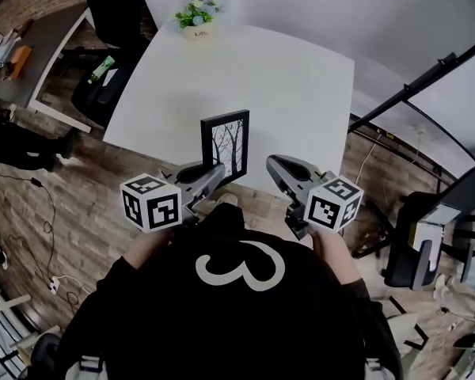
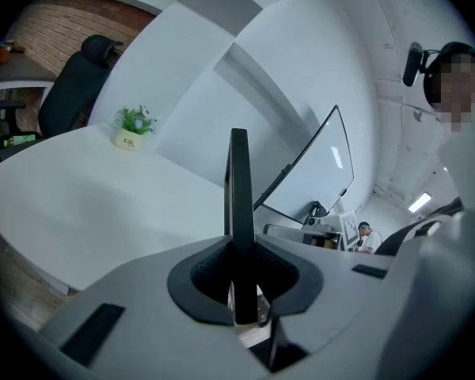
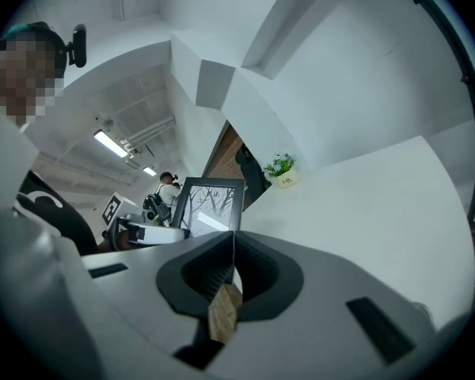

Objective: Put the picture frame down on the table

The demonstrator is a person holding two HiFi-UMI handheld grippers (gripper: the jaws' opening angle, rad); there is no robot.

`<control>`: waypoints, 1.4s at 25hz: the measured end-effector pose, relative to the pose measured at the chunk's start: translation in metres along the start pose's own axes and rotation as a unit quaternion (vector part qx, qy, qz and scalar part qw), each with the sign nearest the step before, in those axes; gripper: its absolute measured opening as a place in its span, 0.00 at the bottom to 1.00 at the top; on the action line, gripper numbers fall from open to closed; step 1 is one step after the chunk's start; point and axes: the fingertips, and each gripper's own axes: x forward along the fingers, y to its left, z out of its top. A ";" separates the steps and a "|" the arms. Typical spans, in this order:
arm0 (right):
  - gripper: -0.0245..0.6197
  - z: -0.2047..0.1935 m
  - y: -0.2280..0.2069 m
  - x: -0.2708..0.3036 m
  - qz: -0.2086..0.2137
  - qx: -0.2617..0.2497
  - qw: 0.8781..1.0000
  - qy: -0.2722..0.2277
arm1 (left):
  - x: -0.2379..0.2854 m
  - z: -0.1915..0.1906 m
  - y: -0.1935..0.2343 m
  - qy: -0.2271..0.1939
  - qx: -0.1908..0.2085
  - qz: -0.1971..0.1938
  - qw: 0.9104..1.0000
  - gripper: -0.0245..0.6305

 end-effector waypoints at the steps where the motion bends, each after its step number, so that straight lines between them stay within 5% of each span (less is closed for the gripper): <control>1: 0.08 0.002 -0.003 0.002 -0.004 0.004 1.000 -0.003 | 0.004 0.003 0.004 0.006 0.001 -0.002 1.000 0.12; 16: 0.08 0.002 -0.057 0.019 -0.072 0.067 0.995 -0.022 | 0.056 0.021 0.052 0.096 0.007 -0.027 0.995 0.12; 35: 0.08 -0.023 -0.081 0.025 -0.116 0.123 0.985 -0.028 | 0.094 0.005 0.092 0.162 -0.014 -0.041 0.986 0.12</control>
